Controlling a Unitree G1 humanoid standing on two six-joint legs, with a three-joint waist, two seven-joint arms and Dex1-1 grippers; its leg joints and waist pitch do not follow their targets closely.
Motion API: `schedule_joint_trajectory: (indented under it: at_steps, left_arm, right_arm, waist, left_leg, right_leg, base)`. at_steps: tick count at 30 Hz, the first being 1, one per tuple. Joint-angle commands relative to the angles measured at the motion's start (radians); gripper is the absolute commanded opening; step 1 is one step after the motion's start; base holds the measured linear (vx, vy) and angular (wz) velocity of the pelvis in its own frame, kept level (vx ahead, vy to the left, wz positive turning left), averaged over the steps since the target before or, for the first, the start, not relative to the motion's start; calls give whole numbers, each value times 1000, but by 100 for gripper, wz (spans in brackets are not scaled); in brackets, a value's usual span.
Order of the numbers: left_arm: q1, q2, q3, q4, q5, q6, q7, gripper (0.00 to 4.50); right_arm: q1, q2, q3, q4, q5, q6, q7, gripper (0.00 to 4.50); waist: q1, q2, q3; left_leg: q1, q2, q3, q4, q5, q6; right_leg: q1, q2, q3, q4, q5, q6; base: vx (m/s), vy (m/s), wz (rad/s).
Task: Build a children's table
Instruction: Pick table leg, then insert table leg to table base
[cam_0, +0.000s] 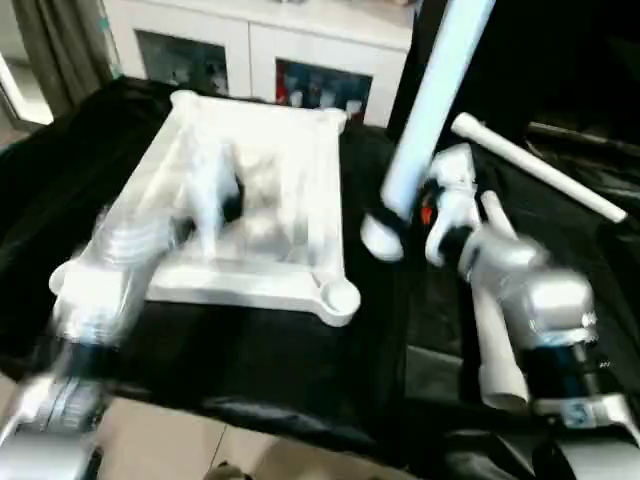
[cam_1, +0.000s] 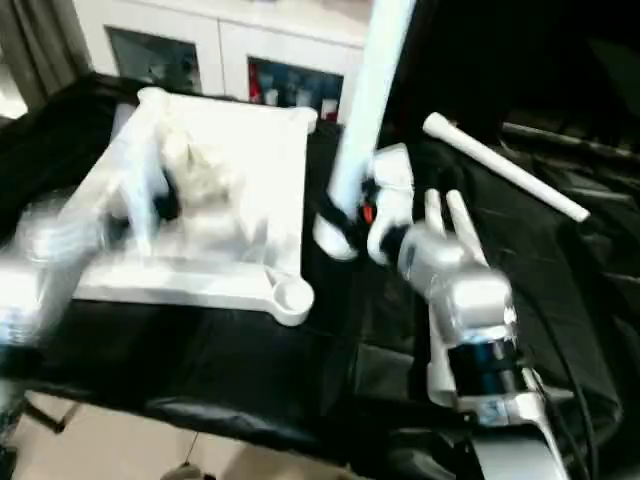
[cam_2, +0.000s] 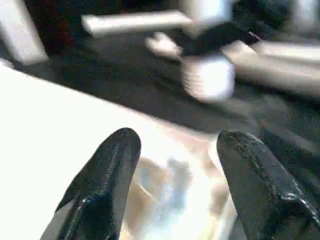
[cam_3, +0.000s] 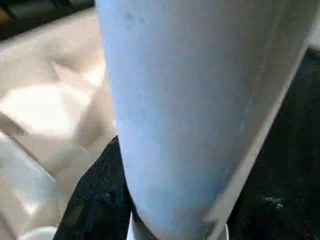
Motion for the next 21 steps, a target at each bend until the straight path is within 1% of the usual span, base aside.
schedule_joint_trajectory:
  at_steps: [1,2,3,4,5,6,7,8,9,10,11,12,13,14,15,16,17,18,19,21]
  left_arm:
    - [7,12,-63,-25,38,-42,-49,297]
    - [9,12,-65,-25,38,-43,-51,297]
    - [11,4,-86,4,26,-45,-81,297]
    - [3,-1,-97,35,33,-61,-94,297]
    - [-6,-5,-108,68,47,-82,-111,297]
    - [-12,-7,-114,87,58,-95,-121,297]
    - [-25,-5,-126,115,76,-109,-137,269]
    - [-36,-4,-134,137,91,-119,-151,269]
    - [-56,-3,-143,176,111,-139,-164,261]
    - [-70,-2,-149,202,123,-155,-173,256]
    - [-84,2,-158,227,137,-165,-180,243]
    - [-94,6,-166,245,144,-172,-185,229]
    - [-109,15,-177,272,160,-187,-195,229]
    - [-112,16,-179,279,163,-191,-196,217]
    - [-133,24,-190,321,181,-217,-208,213]
    - [-139,25,-192,334,186,-226,-210,195]
    - [-150,24,-192,364,194,-246,-211,195]
    - [-160,20,-190,392,203,-260,-212,185]
    - [-172,15,-188,425,213,-277,-216,169]
    - [-176,12,-188,439,217,-281,-224,162]
  right_arm:
    - [23,6,-18,-12,23,-29,29,192]
    - [25,7,-18,-12,24,-29,31,192]
    - [43,12,-4,-20,25,-37,56,192]
    - [48,16,4,-27,30,-33,67,192]
    - [53,21,9,-33,36,-35,79,192]
    - [56,23,10,-39,41,-35,84,192]
    - [59,26,12,-50,48,-30,90,192]
    - [60,27,13,-58,53,-27,93,192]
    - [62,28,17,-69,60,-23,103,192]
    - [64,28,19,-75,63,-24,111,192]
    - [66,27,23,-82,65,-19,118,192]
    - [68,26,23,-87,65,-16,124,192]
    - [72,25,27,-102,68,-11,133,192]
    - [73,25,27,-105,68,-10,134,192]
    - [79,23,29,-126,71,-2,147,192]
    - [81,22,30,-132,71,1,149,192]
    - [85,19,30,-141,74,4,152,192]
    - [88,15,30,-147,77,6,154,192]
    - [93,9,28,-154,82,8,158,192]
    - [94,4,28,-154,82,8,165,192]
  waist:
    - [0,13,-73]
    - [1,15,-72]
    - [0,14,-70]
    - [0,17,-69]
    - [0,16,-68]
    - [-1,20,-68]
    - [-2,21,-69]
    - [-2,20,-68]
    - [-3,25,-68]
    - [-4,25,-70]
    - [-4,29,-71]
    - [-4,27,-70]
    - [-4,31,-71]
    - [-5,29,-72]
    - [-5,29,-72]
    - [-6,32,-74]
    - [-5,31,-74]
    - [-5,30,-75]
    - [-4,29,-75]
    - [-3,29,-74]
  left_leg:
    - [14,30,-3,-71,-107,-42]
    - [15,31,-3,-71,-114,-41]
    - [15,32,-3,-72,-123,-43]
    - [15,32,-3,-72,-136,-45]
    - [15,30,-2,-73,-142,-43]
    - [15,29,-2,-73,-159,-47]
    - [15,31,-5,-74,-164,-50]
    - [16,30,-5,-75,-166,-49]
    - [16,29,-6,-75,-169,-49]
    - [19,31,-6,-74,-167,-53]
    - [19,31,-7,-74,-167,-53]
    - [19,31,-7,-74,-168,-53]
    - [19,31,-8,-74,-164,-53]
    - [19,31,-7,-73,-160,-53]
    - [18,29,-7,-73,-150,-49]
    - [19,31,-7,-72,-145,-50]
    - [19,31,-6,-71,-141,-49]
    - [19,30,-5,-70,-137,-46]
    - [19,29,-6,-70,-133,-44]
    - [20,31,-6,-71,-146,-46]
  right_leg:
    - [61,-71,48,-61,-2,-172]
    - [59,-73,48,-63,-11,-173]
    - [58,-74,48,-64,-29,-175]
    - [56,-74,49,-66,-50,-176]
    - [56,-74,48,-71,-67,-173]
    - [56,-74,50,-74,-92,-165]
    - [57,-76,50,-73,-103,-159]
    - [56,-75,50,-77,-112,-155]
    - [56,-75,50,-78,-116,-151]
    - [55,-75,50,-75,-104,-153]
    - [54,-74,50,-74,-96,-157]
    - [55,-74,50,-74,-89,-160]
    - [54,-74,49,-72,-73,-167]
    - [55,-74,49,-69,-60,-170]
    - [57,-72,49,-70,-40,-173]
    - [57,-74,50,-65,-15,-183]
    - [57,-73,49,-65,-5,-185]
    - [58,-73,49,-64,8,-191]
    - [59,-73,49,-64,16,-195]
    - [58,-76,49,-64,5,-202]
  base:
    - [0,0,0]
    - [0,0,0]
    - [0,0,0]
    - [0,0,0]
    - [0,0,0]
    - [0,0,0]
    - [0,0,0]
    - [0,0,0]
    - [0,0,0]
    - [0,0,0]
    - [0,0,0]
    - [0,0,0]
    - [0,0,0]
    - [0,0,0]
    - [0,0,0]
    - [0,0,0]
    - [0,0,0]
    - [0,0,0]
    - [0,0,0]
    - [0,0,0]
